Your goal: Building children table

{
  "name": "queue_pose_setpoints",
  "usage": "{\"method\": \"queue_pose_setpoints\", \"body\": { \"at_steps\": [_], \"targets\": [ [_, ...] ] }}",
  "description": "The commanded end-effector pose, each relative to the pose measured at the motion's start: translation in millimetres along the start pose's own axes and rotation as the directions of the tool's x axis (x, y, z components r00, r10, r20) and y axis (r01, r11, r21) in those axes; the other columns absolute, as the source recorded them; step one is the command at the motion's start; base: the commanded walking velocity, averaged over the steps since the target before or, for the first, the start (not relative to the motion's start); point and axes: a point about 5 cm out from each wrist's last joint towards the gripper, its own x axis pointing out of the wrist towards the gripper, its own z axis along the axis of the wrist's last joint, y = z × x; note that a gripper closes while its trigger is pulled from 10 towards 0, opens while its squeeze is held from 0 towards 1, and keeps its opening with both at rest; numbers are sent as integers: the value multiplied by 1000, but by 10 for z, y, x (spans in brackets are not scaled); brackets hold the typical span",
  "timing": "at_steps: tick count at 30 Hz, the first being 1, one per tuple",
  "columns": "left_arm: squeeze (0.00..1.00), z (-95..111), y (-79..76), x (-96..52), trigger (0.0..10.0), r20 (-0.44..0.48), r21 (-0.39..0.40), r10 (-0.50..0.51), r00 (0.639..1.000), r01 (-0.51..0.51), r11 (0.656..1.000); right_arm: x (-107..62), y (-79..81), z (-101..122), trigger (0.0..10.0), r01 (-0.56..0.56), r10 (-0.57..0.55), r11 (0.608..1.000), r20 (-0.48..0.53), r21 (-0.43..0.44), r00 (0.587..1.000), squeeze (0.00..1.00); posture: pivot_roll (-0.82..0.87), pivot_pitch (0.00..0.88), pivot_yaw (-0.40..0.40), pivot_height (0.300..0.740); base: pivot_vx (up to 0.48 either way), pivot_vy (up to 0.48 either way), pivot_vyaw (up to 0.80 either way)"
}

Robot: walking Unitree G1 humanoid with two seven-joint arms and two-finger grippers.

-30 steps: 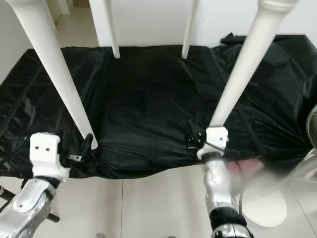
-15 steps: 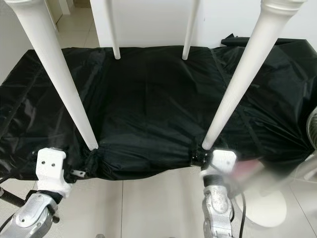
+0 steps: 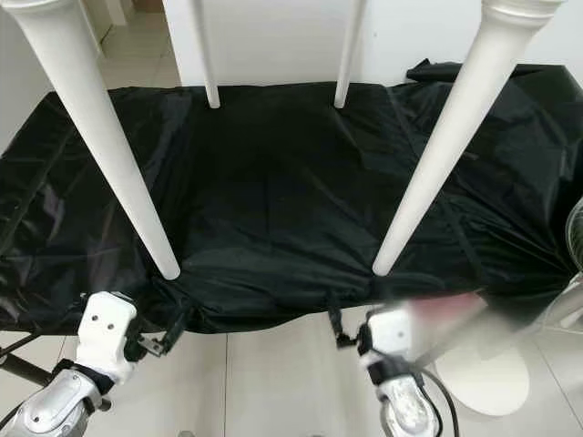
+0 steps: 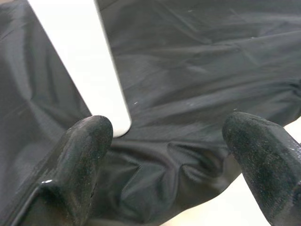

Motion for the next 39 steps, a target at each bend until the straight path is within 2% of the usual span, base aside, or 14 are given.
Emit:
{"method": "queue_pose_setpoints", "body": {
  "at_steps": [1,11,12,15,16,20,21,23,24,26,29,34,36,39],
  "targets": [
    [0,-64,-23,-44,10000,-23,23,-67,997,68,997,-66,0,-27,10000,-73,72,997,-36,-28,997,0,31,98,31,740,0,0,0],
    [0,-74,-31,-75,10000,-18,20,-121,992,122,992,-112,-30,-37,10000,-118,115,992,-66,-40,991,0,31,98,28,740,0,0,0],
    [0,-72,-73,-111,10000,-3,25,-198,980,198,980,-130,-25,-36,10000,-211,206,976,-98,-44,974,0,34,98,16,740,0,0,0],
    [0,-72,-73,-111,10000,-3,25,-198,980,198,980,-130,-25,-36,10000,-211,206,976,-98,-44,974,0,34,98,16,740,0,0,0],
    [0,-86,-141,-156,10000,-7,7,-307,952,307,952,-115,31,-33,10000,-359,353,933,-125,-32,927,0,27,98,14,740,0,0,0],
    [0,-86,-141,-156,10000,-7,7,-307,952,307,952,-115,31,-33,10000,-359,353,933,-125,-32,927,0,27,98,14,740,0,0,0],
    [0,-114,-206,-217,10000,-18,16,-406,914,407,913,-134,106,-46,10000,-518,510,855,-157,-16,846,0,26,98,8,740,0,0,0],
    [0,-198,-283,-346,10000,-66,-1,-537,841,539,843,-224,180,-132,10000,-700,685,714,-222,14,694,0,33,98,4,740,0,0,0],
    [0,-198,-283,-346,10000,-66,-1,-537,841,539,843,-224,180,-132,10000,-700,685,714,-222,14,694,0,33,98,4,740,0,0,0],
    [0,-284,-319,-436,10000,-102,-18,-593,799,595,804,-303,195,-212,10000,-758,737,652,-261,33,623,0,34,96,5,740,0,0,0],
    [0,-360,-338,-479,10000,-122,-21,-612,781,615,789,-347,203,-272,10000,-779,755,625,-288,45,589,0,34,94,5,740,0,0,0],
    [0,-549,-335,-564,10000,-174,-35,-660,731,665,746,-486,202,-450,10000,-827,791,554,-372,98,486,0,34,80,7,740,0,0,0],
    [0,-579,-329,-577,10000,-186,-55,-665,724,668,742,-500,192,-478,10000,-828,794,549,-381,114,474,0,34,80,7,740,0,0,0],
    [0,-828,-257,-600,10000,-262,-75,-622,738,627,776,-545,138,-680,10000,-784,747,601,-458,157,482,0,23,63,16,740,0,0,0]
  ]
}}
